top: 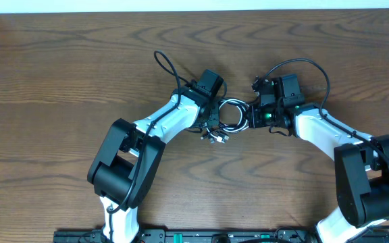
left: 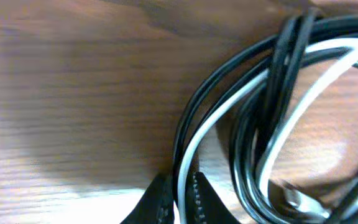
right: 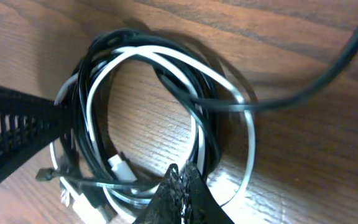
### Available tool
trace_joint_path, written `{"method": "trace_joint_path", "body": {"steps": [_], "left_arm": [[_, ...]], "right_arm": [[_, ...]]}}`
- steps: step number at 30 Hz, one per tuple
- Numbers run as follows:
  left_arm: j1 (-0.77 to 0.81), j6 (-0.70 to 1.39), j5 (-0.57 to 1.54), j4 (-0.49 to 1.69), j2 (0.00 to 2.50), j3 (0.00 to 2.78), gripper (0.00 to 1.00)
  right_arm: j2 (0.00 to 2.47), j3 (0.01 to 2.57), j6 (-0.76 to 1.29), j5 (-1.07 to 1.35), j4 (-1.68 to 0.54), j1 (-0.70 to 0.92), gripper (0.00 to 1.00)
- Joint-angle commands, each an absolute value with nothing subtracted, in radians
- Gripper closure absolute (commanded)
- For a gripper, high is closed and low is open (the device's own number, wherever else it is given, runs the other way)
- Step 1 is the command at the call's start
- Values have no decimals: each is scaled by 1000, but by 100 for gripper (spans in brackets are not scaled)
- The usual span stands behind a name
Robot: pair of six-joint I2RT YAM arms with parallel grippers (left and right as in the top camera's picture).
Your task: Untangle cables
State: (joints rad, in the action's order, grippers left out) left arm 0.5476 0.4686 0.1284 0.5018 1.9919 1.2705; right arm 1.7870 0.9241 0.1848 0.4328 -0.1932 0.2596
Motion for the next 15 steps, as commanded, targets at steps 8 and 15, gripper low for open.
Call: {"method": "trace_joint_path", "body": {"steps": [8,15], "left_arm": [[562,419,327,513,2032,1272,89],[530,397,253,542,2032,1272,88]], "right_arm": [[1810,943,140,413,-205,264,99],[1811,943,109,395,-294,263,99]]}}
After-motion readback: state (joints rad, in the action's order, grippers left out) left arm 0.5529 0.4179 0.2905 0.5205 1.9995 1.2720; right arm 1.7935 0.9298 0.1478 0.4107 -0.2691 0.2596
